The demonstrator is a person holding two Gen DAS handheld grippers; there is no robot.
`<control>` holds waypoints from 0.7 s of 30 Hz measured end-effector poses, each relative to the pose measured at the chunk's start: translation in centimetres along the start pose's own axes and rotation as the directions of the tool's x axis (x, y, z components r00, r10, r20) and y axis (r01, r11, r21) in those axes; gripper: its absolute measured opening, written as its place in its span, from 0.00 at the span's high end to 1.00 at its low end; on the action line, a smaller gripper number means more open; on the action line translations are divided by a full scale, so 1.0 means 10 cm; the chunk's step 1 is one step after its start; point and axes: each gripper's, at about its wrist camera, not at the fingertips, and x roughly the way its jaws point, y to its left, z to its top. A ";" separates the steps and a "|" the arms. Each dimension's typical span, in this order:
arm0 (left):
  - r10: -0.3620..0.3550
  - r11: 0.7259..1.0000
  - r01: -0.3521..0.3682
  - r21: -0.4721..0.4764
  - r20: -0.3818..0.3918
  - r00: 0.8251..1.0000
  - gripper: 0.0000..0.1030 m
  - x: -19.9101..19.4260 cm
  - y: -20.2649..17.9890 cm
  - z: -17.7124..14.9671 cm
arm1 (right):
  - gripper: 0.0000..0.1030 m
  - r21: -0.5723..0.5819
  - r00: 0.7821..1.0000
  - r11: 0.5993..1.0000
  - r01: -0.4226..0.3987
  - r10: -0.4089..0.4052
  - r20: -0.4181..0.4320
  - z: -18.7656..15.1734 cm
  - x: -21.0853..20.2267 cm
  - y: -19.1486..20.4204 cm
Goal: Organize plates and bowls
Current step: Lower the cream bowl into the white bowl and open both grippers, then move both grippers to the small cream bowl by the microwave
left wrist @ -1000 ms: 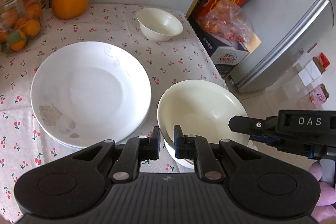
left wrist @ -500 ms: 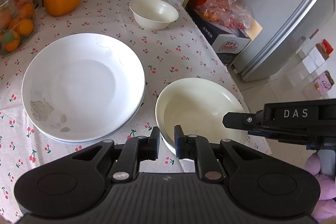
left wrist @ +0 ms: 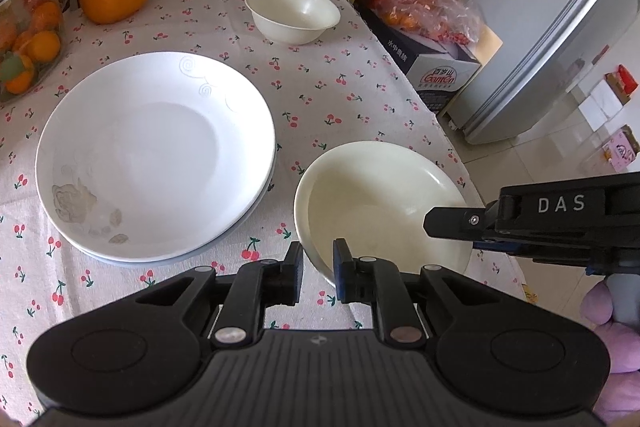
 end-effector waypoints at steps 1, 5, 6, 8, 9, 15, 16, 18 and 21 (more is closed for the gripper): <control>-0.002 1.000 0.002 -0.003 -0.001 1.000 0.87 0.00 0.00 0.00 | 0.76 -0.003 1.000 1.000 -0.001 0.001 0.002 0.00 -0.01 0.01; -0.006 1.000 0.006 -0.006 -0.001 1.000 0.87 0.00 0.01 0.01 | 0.73 -0.007 1.000 1.000 -0.007 0.007 0.003 0.02 -0.03 0.02; -0.006 1.000 0.006 -0.004 -0.001 1.000 0.86 -0.01 0.01 0.00 | 0.71 -0.004 1.000 1.000 -0.013 0.013 0.001 0.02 -0.03 0.02; -0.007 1.000 0.007 -0.002 -0.002 1.000 0.85 -0.01 0.00 0.00 | 0.68 -0.001 1.000 1.000 -0.018 0.018 0.001 0.02 -0.04 0.02; -0.006 1.000 0.006 -0.002 -0.003 1.000 0.84 -0.01 0.00 0.00 | 0.68 -0.002 1.000 1.000 -0.018 0.018 0.002 0.03 -0.05 0.02; -0.005 1.000 0.005 -0.001 -0.002 1.000 0.78 -0.01 -0.01 0.00 | 0.56 0.019 0.998 0.998 -0.054 0.054 0.013 0.06 -0.12 0.00; -0.005 1.000 0.005 -0.001 -0.002 1.000 0.77 -0.01 -0.01 0.01 | 0.54 0.019 0.998 0.998 -0.059 0.059 0.018 0.06 -0.13 0.00; -0.005 1.000 0.005 0.001 0.000 1.000 0.77 -0.02 -0.01 0.01 | 0.51 0.021 0.998 0.998 -0.066 0.065 0.025 0.08 -0.16 0.00; -0.004 1.000 0.004 0.006 0.004 1.000 0.74 -0.03 -0.02 0.01 | 0.48 0.026 0.997 0.997 -0.072 0.071 0.035 0.09 -0.18 0.00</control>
